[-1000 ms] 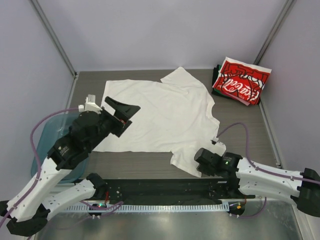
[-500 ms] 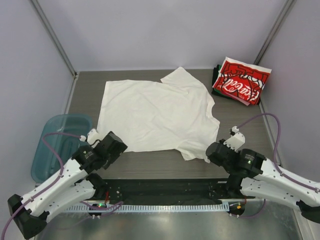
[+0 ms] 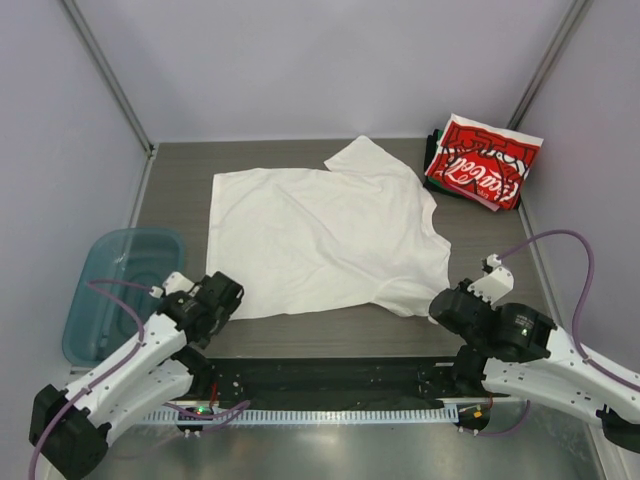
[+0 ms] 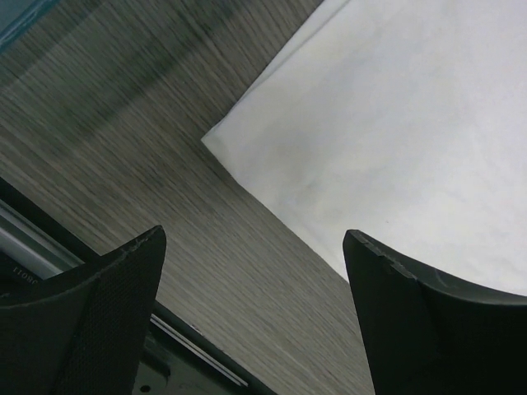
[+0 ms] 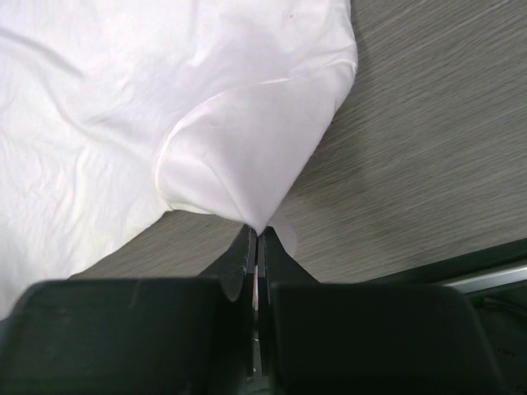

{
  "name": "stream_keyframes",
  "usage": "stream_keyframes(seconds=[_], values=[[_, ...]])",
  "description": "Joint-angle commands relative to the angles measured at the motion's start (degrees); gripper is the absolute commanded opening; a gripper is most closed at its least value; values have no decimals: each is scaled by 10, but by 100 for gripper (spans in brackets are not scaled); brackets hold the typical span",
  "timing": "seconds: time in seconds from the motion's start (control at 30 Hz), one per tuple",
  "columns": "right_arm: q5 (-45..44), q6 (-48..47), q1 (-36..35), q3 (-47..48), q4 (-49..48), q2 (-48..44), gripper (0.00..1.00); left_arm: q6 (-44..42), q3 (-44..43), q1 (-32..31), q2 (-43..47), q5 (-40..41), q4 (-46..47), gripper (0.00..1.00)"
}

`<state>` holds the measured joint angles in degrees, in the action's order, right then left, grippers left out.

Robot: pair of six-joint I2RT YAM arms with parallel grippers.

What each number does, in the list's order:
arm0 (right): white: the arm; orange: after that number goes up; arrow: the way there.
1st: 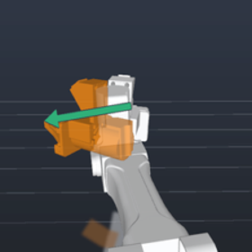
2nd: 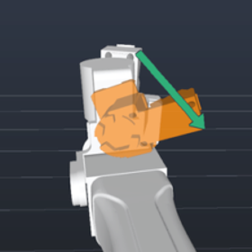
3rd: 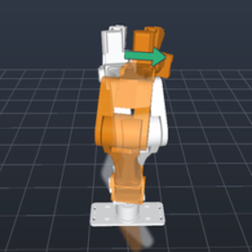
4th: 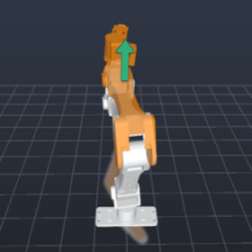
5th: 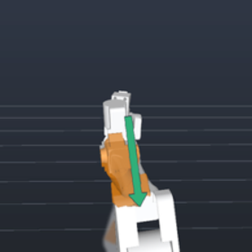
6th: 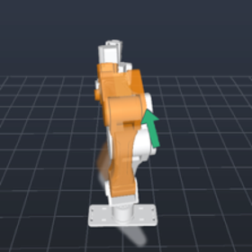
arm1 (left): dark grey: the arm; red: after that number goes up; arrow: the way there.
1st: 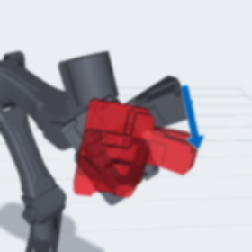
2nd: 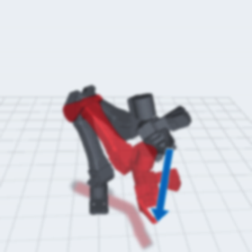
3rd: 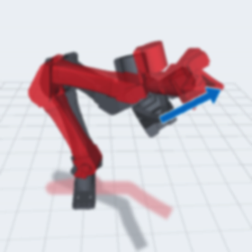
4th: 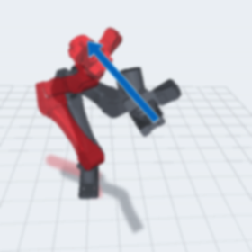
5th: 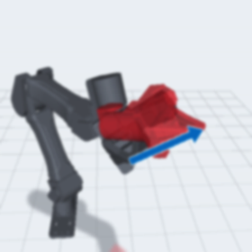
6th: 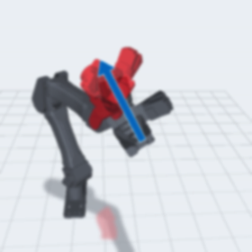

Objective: Fold and stack the t-shirts
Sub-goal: Fold the tshirt

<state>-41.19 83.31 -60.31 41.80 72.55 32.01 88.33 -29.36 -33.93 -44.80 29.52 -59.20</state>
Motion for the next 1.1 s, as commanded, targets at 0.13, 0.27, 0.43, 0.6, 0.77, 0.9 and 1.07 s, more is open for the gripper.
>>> stream_keyframes(seconds=[0.13, 0.27, 0.43, 0.6, 0.77, 0.9, 1.07], values=[[-31, -3, -2, 7, 0, -14, 1, 29, 35, 4, -35, 47, 38, 65], [-29, -3, -2, 5, 0, -12, 1, 43, 41, 4, -42, 68, 32, 42], [-23, -10, -2, -1, -6, -5, 1, 42, 26, 11, -80, 92, 29, 51], [-21, -10, -1, -2, -7, -7, 1, -3, 34, 37, -122, 78, 92, 56], [-23, -15, -2, -1, -9, -4, 1, -21, 35, 54, -163, 67, 134, 61], [-23, -20, -1, 0, -8, -5, 1, -34, 40, 64, -166, 61, 155, 51], [-21, -20, -1, 0, -9, -5, 1, -40, 38, 68, -165, 56, 159, 21]])
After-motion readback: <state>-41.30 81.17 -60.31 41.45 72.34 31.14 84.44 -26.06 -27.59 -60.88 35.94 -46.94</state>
